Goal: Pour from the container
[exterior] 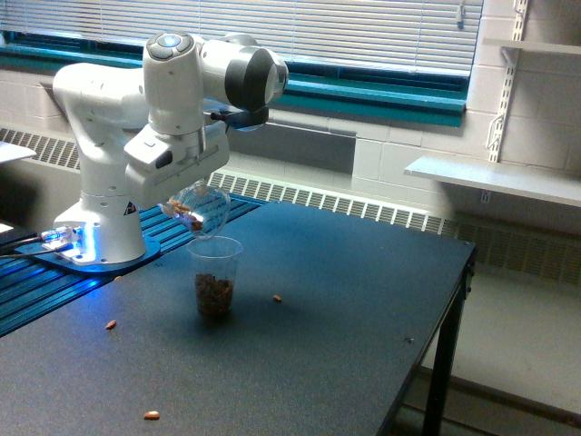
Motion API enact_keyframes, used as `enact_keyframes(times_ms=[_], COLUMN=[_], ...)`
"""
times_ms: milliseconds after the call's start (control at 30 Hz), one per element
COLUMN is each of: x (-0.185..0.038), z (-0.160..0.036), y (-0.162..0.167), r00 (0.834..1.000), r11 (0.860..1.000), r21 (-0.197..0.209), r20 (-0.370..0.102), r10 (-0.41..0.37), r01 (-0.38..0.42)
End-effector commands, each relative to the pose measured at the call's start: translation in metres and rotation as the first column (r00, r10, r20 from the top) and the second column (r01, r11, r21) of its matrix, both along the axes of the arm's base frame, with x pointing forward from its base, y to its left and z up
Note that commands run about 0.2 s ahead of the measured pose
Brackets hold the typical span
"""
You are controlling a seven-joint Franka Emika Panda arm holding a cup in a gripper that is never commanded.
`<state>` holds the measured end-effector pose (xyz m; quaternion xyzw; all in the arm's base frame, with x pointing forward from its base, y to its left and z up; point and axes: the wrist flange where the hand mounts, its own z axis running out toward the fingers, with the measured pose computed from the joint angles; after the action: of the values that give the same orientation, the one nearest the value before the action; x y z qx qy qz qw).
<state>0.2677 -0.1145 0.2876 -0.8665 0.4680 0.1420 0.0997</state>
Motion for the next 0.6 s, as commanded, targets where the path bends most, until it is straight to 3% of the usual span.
enact_keyframes(times_ms=[33,233,600], x=[0.0094,0.0097,0.0064], z=[0.0062,0.0101,0.0123], y=[-0.0024,0.0017,-0.0009], r00=[1.000,0.999,0.998], r11=[1.000,0.998,0.996], r21=[0.015,0.048,0.061], r20=[0.011,-0.003,-0.020], r10=[0.021,0.050,0.065], r01=[-0.021,-0.050,-0.064])
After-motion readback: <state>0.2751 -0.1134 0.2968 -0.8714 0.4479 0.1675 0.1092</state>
